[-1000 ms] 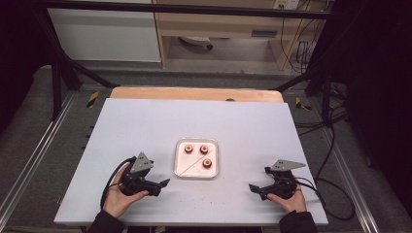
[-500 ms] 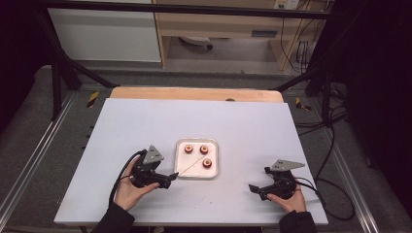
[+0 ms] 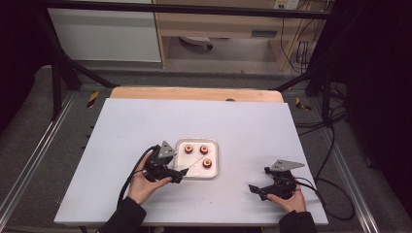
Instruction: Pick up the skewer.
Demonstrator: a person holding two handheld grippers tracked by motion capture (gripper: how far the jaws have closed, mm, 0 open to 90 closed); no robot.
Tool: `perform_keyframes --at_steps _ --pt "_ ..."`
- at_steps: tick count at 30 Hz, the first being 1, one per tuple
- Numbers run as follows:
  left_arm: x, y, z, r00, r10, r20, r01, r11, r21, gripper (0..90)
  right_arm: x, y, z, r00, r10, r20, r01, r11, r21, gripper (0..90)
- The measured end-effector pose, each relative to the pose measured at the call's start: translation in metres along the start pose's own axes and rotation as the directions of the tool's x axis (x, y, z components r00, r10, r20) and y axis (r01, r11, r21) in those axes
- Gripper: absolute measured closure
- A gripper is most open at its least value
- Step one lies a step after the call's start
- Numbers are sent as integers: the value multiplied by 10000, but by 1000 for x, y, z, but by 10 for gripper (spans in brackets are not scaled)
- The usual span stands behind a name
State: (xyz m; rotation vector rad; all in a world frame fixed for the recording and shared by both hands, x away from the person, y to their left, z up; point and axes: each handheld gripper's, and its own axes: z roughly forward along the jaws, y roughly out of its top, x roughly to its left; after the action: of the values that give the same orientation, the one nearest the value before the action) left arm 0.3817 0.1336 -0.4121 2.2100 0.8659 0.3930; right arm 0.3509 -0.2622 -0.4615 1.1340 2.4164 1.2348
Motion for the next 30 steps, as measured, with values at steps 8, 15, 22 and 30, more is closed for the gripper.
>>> perform_keyframes --at_steps 8,15,22,30 --pt "-4 7 16 10000 59 59 -61 9994 335 277 0 0 0 10000 -19 -13 19 10000 26 8" --pt "-5 7 27 9998 188 87 -193 9984 523 439 0 0 0 10000 29 -36 -29 10000 60 8" --pt "-9 6 33 9995 260 152 -271 9972 701 610 0 0 0 10000 12 -35 -11 10000 49 9" --pt "-11 5 38 9996 87 271 -108 9969 783 737 0 0 0 10000 4 -44 -3 10000 48 9"
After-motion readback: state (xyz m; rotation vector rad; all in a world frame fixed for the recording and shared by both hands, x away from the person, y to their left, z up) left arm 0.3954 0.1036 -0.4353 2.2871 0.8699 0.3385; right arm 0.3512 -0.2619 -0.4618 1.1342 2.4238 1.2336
